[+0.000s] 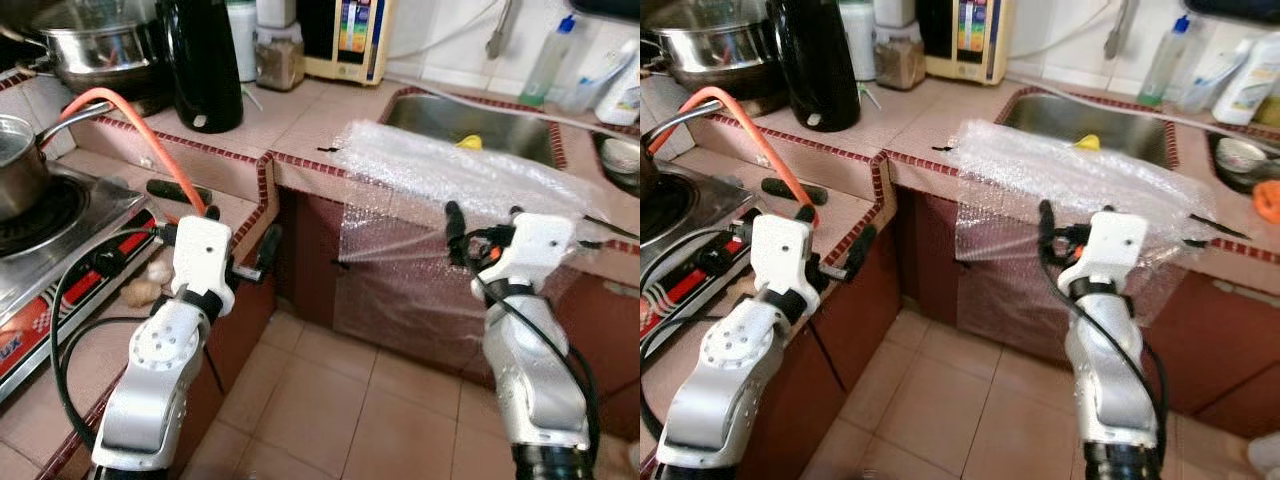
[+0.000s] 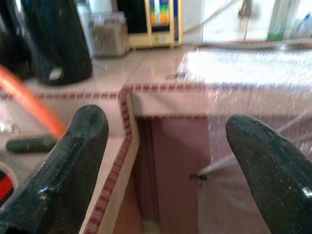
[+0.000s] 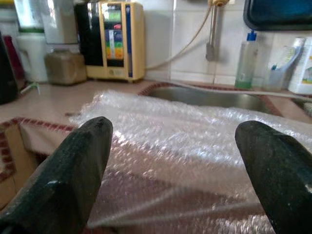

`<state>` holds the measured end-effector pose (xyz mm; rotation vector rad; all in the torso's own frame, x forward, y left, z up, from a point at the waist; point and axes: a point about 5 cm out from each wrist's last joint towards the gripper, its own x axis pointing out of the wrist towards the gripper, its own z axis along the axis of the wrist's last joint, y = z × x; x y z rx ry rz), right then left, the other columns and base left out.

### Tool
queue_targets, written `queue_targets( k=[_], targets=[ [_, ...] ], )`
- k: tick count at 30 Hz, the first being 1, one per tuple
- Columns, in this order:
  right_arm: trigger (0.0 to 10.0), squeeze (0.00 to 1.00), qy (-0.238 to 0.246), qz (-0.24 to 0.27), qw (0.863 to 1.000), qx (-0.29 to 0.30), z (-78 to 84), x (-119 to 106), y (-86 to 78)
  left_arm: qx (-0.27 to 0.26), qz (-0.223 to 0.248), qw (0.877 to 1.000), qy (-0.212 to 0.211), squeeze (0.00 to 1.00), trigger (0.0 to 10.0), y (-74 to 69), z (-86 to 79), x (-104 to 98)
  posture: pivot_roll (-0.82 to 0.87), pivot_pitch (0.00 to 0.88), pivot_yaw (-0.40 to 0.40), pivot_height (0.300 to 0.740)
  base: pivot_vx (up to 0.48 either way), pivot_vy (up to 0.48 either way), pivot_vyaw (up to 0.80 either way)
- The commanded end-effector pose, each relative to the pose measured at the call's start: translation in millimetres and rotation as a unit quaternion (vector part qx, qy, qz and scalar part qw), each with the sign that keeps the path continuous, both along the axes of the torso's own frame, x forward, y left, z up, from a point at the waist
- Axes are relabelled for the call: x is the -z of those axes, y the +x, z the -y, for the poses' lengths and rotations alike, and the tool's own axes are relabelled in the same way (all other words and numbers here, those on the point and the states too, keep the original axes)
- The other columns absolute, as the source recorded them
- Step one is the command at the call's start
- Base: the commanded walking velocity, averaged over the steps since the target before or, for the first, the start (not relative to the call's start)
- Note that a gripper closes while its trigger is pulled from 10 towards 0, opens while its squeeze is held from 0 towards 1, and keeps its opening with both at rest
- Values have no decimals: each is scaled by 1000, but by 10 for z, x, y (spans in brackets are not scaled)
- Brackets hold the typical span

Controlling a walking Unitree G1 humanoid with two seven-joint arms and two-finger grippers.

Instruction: Kitchen organization

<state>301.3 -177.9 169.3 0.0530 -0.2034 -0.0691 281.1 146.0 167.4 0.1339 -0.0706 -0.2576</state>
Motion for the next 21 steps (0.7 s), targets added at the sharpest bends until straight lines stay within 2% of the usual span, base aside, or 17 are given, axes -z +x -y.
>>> queue_targets(
  k=[1, 7, 16, 21],
  targets=[
    [10000, 937, 0, 4, 1000, -5, -17, -19, 10, 7, 0, 1000, -6, 0, 10000, 14, 14, -2, 101, 91, -51, 740, 0, 0, 0],
    [10000, 941, 0, 1, 1000, -7, -24, -17, 24, 10, -4, 1000, -20, 0, 10000, 39, 14, 15, 98, 90, -52, 740, 0, 0, -140],
    [10000, 937, 1, -1, 1000, -7, -36, -5, 28, 18, -6, 999, -25, 0, 10000, 64, 30, 50, 97, 90, -50, 740, 0, -300, -569],
    [10000, 937, 2, -3, 1000, -8, -48, 11, 27, 19, -10, 999, -26, 0, 10000, 73, 38, 80, 95, 90, -49, 740, 0, -385, -800]
  ],
)
